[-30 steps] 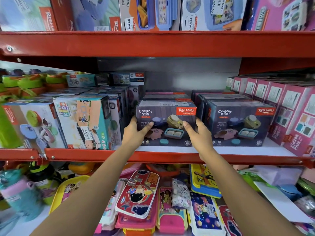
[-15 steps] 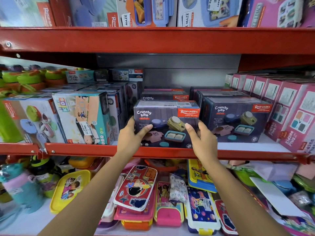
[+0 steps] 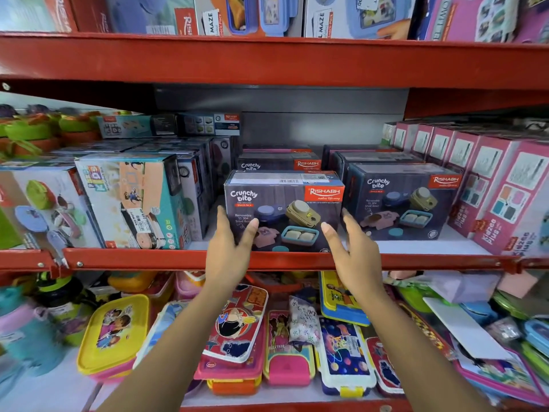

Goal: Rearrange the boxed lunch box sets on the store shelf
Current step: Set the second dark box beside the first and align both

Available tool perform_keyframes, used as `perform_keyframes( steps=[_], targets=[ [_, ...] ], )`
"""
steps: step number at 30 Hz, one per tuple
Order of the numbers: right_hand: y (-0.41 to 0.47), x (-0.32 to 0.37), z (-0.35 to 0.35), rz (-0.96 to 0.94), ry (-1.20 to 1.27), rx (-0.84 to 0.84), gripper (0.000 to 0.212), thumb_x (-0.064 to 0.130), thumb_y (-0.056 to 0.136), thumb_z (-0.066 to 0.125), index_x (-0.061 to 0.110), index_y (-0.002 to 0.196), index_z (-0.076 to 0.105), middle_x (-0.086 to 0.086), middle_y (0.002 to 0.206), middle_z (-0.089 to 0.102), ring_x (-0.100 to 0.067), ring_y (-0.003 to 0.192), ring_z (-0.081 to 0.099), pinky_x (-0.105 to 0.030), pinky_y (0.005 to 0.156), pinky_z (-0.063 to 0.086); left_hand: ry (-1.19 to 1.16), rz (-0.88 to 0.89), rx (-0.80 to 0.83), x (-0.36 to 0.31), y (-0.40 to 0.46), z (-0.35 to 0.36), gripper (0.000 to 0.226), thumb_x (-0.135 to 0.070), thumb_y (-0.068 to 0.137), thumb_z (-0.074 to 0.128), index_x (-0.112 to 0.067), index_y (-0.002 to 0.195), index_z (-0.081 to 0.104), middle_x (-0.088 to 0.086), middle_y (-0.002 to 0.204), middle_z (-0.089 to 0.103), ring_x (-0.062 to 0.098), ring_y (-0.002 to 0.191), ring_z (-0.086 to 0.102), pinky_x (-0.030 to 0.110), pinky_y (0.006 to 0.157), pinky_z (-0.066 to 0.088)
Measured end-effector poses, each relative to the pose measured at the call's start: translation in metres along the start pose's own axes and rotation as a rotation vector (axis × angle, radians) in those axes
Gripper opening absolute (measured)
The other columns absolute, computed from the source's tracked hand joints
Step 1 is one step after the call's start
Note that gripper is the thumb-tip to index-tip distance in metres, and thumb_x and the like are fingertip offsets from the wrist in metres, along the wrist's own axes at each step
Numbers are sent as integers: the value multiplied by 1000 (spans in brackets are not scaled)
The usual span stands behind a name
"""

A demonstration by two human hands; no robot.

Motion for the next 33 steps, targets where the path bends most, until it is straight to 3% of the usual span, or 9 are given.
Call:
perform_keyframes(
  steps=[2,3,6,11,15,17,22,27,33],
  targets=[
    [-10,-10,-6,-51,-148,-23,69,54,95,41,18,151,25,-3,156,32,-18,145,26,-35,112,30,67,53,-40,0,-19,16,88,-50,95,47,-12,154,-7,9,164,7,22,150,9,37,121,16],
    [-13,-17,-11,-107,-248,-45,71,55,95,38,18,152,19,-4,159,24,-18,148,16,-35,115,23,124,107,-87,0,-29,24,89,-49,96,45,-10,152,-12,9,164,-8,19,151,-6,36,122,5],
    [-15,-44,-29,-237,-473,-89,76,57,96,33,14,154,10,-10,161,11,-24,150,5,-42,120,13,319,283,-177,-2,-54,55,84,-52,97,36,-8,152,-10,11,159,-20,22,148,-20,36,120,-10],
    [-5,-87,-65,-202,-528,-101,80,59,94,31,11,154,7,-13,162,7,-28,150,1,-46,120,10,563,457,-140,-27,-79,116,79,-50,97,37,-8,154,1,17,160,-7,30,150,-12,49,121,-2],
    [15,-118,-92,-162,-461,-88,82,60,94,33,13,154,2,-13,162,0,-29,150,-2,-46,120,9,580,586,-64,-61,-87,163,78,-48,99,38,-12,154,-4,9,162,-16,25,150,-13,42,122,-2],
    [28,-129,-103,-141,-399,-77,82,60,94,35,17,154,-1,-12,163,-2,-29,150,-4,-46,120,10,515,585,-20,-79,-85,184,78,-47,100,39,-11,154,-4,10,163,-11,24,151,-11,39,122,1],
    [68,-149,-125,-33,-147,15,85,60,92,39,22,153,-7,-9,163,-8,-26,150,-7,-44,119,9,260,366,23,-116,-63,211,84,-51,97,42,-12,154,-7,7,164,-11,15,150,-12,32,120,12],
    [94,-151,-129,16,135,83,90,53,92,47,21,152,-11,-3,164,0,-22,149,10,-41,118,20,5,33,68,-137,-36,218,85,-49,96,44,-13,154,-6,12,163,9,25,149,15,35,116,18],
    [95,-154,-136,66,188,109,85,46,93,51,24,154,-5,-2,161,19,-26,145,27,-42,111,30,-76,-45,89,-137,-24,220,79,-53,95,45,-19,155,7,7,155,37,27,141,36,39,114,31]
  ],
)
Point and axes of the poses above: each hand's wrist, its own y-axis towards the middle knuckle, its own z-axis out of the palm, x = y × z, the point moved 2 cm from there along y, towards the middle knuckle
